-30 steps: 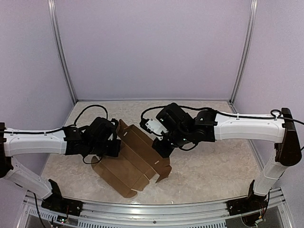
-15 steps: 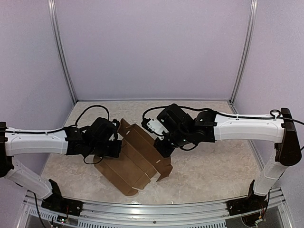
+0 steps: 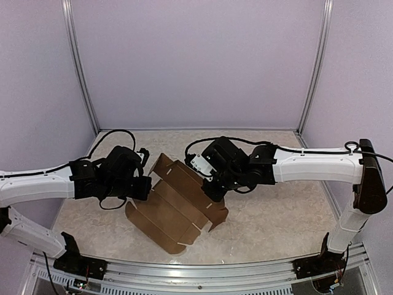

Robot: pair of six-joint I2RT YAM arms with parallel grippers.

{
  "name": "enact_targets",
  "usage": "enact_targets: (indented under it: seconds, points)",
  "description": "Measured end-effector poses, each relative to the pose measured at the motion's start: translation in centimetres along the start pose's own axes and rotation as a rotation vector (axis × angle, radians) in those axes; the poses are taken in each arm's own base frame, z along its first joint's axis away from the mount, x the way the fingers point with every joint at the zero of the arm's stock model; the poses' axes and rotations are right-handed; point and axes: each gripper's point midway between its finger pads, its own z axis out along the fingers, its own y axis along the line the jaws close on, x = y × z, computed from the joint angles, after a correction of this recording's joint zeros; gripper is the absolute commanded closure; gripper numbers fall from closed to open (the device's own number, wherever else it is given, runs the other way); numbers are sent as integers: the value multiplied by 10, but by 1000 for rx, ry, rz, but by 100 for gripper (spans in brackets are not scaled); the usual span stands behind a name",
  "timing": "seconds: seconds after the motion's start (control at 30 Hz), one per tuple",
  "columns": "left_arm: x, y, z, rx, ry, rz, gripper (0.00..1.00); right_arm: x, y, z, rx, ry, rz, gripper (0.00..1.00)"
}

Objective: Fold the paper box

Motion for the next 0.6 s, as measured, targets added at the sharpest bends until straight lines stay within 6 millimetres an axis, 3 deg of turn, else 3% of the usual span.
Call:
enact_targets:
  seconds: [0.3, 0.53, 0.6]
  points:
    - [-34, -3, -47, 64, -127, -7, 95, 7, -5, 0, 24, 28, -140, 100]
    - [-52, 10, -75, 73, -217, -5, 93, 16, -3, -1, 6, 66, -266, 100]
    - [-58, 16, -80, 69, -239, -11, 86, 18, -1, -3, -7, 73, -302, 100]
